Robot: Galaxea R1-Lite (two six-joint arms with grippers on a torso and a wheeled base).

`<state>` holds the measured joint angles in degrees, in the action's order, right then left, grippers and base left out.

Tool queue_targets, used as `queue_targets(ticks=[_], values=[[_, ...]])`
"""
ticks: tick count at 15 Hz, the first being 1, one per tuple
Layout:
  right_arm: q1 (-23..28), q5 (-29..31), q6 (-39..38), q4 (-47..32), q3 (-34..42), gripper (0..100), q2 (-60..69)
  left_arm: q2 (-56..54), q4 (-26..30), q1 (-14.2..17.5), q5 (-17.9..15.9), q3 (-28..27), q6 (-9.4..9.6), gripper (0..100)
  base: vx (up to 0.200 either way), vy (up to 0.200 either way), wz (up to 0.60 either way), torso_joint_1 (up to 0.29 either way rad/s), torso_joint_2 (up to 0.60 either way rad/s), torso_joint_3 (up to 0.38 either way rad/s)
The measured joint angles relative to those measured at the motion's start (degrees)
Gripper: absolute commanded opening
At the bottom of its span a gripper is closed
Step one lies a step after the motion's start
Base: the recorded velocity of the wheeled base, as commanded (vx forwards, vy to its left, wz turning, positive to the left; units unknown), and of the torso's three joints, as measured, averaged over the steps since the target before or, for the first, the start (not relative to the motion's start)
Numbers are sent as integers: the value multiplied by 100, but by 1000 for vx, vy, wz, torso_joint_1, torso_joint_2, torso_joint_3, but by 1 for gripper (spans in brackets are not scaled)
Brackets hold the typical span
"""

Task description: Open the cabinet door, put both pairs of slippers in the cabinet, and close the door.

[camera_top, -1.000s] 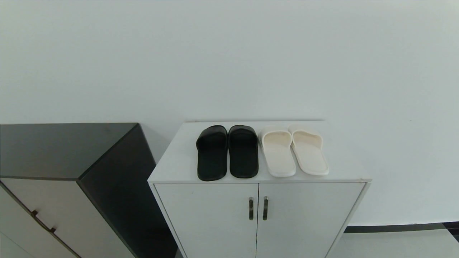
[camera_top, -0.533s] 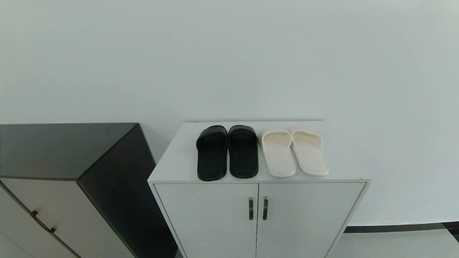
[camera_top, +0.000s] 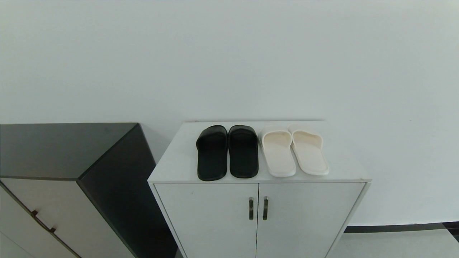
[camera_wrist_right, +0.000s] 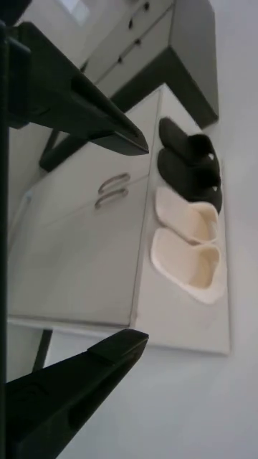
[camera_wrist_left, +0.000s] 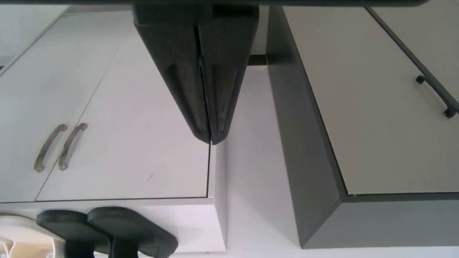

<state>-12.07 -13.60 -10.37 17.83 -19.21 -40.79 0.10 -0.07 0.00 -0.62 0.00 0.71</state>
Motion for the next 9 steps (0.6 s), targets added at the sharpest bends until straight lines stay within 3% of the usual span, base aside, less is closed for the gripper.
queue_targets(ticks=[3, 6, 9], values=[[-1527, 1325, -473, 636, -647, 100, -1420, 0, 0, 0, -13, 0, 7, 0, 0, 0, 0, 0, 0, 0], [-2285, 2003, -653, 923, -1301, 100, -2605, 0, 0, 0, -17, 0, 7, 0, 0, 0, 0, 0, 0, 0], [-2665, 2565, -670, 1320, -1719, 100, -3543, 0, -2, 2, -17, 0, 9, 0, 0, 0, 0, 0, 0, 0]])
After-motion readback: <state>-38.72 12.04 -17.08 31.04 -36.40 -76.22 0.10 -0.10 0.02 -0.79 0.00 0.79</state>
